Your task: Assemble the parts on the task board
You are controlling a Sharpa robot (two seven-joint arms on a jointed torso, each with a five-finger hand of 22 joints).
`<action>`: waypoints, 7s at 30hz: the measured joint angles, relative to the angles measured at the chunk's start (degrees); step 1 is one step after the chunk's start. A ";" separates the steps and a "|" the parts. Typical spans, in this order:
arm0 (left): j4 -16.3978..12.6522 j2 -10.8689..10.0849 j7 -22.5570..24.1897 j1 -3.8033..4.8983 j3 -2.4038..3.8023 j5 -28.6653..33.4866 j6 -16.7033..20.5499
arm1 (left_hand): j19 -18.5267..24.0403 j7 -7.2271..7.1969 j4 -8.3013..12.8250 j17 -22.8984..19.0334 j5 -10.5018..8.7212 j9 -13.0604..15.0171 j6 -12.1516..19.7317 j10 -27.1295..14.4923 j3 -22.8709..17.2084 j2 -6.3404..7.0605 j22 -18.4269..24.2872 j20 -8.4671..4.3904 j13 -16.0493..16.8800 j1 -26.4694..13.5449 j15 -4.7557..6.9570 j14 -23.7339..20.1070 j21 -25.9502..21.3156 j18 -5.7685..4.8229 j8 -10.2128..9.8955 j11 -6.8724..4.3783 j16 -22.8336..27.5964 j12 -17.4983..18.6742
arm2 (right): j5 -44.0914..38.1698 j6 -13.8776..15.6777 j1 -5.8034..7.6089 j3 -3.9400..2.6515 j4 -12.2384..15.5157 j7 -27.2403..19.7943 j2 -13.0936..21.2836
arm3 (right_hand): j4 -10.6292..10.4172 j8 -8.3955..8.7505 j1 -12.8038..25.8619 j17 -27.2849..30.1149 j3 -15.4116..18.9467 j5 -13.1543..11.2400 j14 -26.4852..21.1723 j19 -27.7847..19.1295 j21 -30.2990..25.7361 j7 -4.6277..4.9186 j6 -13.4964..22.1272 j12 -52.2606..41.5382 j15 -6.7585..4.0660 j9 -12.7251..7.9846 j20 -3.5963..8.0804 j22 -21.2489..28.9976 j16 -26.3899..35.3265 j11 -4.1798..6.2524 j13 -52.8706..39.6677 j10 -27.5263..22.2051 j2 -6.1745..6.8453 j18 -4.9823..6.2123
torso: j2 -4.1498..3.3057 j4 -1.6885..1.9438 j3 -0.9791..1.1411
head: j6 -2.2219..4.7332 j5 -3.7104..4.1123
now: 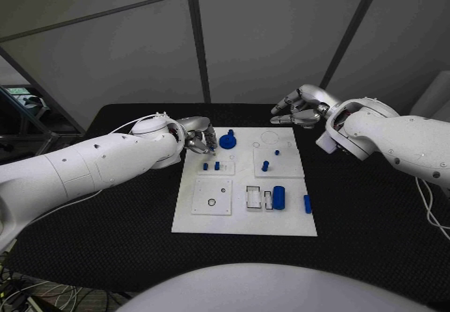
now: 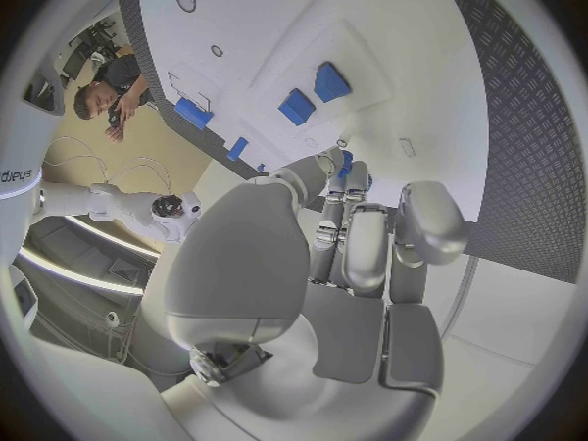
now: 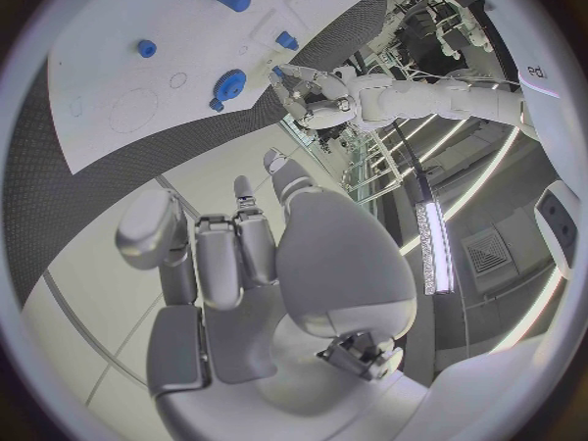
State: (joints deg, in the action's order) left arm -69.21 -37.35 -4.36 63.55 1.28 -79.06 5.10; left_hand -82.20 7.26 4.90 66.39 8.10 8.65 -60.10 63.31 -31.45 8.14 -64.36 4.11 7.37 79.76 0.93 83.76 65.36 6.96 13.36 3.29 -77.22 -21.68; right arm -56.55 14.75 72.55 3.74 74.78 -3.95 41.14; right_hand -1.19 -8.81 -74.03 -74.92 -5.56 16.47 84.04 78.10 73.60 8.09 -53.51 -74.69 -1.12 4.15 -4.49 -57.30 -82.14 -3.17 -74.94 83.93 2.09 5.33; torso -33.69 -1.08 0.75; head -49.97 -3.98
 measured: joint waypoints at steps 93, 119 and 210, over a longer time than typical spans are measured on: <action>-0.71 -2.71 0.13 -0.71 0.52 1.83 0.58 | 0.42 0.63 -0.01 -0.89 -0.14 -1.78 5.55 -8.97 6.65 2.78 3.06 1.24 0.15 -3.53 -0.82 0.40 -4.00 0.49 -4.43 2.15 -0.45 2.66 | -4.47 0.06 -0.06 0.03 -1.64 0.53 -0.11 | 2.20 -0.49 -3.64 5.78 -5.92 -0.53 0.00 -4.79 -8.71 0.49 -1.93 48.95 0.00 -0.22 0.09 12.41 10.51 -0.03 38.04 -20.79 0.17 1.81 | -0.01 0.12 -0.03 | -0.03 0.74; -10.13 -11.50 20.06 -1.13 1.54 59.74 7.04 | 17.42 1.44 -1.10 -35.80 -0.14 -1.89 2.04 -2.97 6.80 0.14 24.11 2.05 0.42 -1.94 -1.74 -19.35 -30.62 3.24 -3.54 1.72 24.91 -1.35 | -34.43 -1.14 -6.16 0.56 3.48 10.64 0.94 | 4.62 3.48 -1.39 7.77 -16.51 -3.78 -0.13 -2.32 -7.31 0.85 -6.71 67.05 0.95 -0.38 -1.14 9.40 12.12 -2.12 63.14 -20.93 5.76 1.81 | -0.02 0.00 -0.07 | 2.40 4.77; -11.63 -12.03 25.56 -1.54 1.53 76.85 7.69 | 18.23 2.57 -1.34 -37.32 -0.14 -2.41 3.20 -8.04 9.40 -0.92 24.49 2.87 -0.39 -1.93 -2.56 -20.17 -31.29 3.19 -3.55 3.08 25.51 -1.06 | -38.06 6.79 -7.45 -0.13 11.00 15.45 2.47 | 6.56 2.67 -3.53 4.87 -25.70 -8.54 0.00 1.17 -0.65 -0.07 -11.81 64.73 0.39 0.70 -0.30 -0.96 7.77 -0.42 69.33 -14.72 3.42 0.88 | 0.08 0.04 -0.08 | 2.62 4.48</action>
State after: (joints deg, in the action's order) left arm -80.84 -49.38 21.20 62.01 2.82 -2.21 12.80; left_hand -63.96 9.83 3.57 29.07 7.96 6.23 -56.90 55.27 -22.05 7.22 -39.87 6.98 6.98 77.83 -1.63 63.59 34.07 10.15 9.81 6.37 -51.71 -22.74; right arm -94.61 21.54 65.10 3.61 85.78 11.50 43.61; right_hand 5.37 -6.14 -77.57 -70.06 -31.26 7.93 84.04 79.27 72.95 8.03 -65.32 -9.96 -0.74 4.85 -4.80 -58.26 -74.37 -3.59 -5.61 69.21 5.51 6.21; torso -33.61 -1.04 0.66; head -47.35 0.50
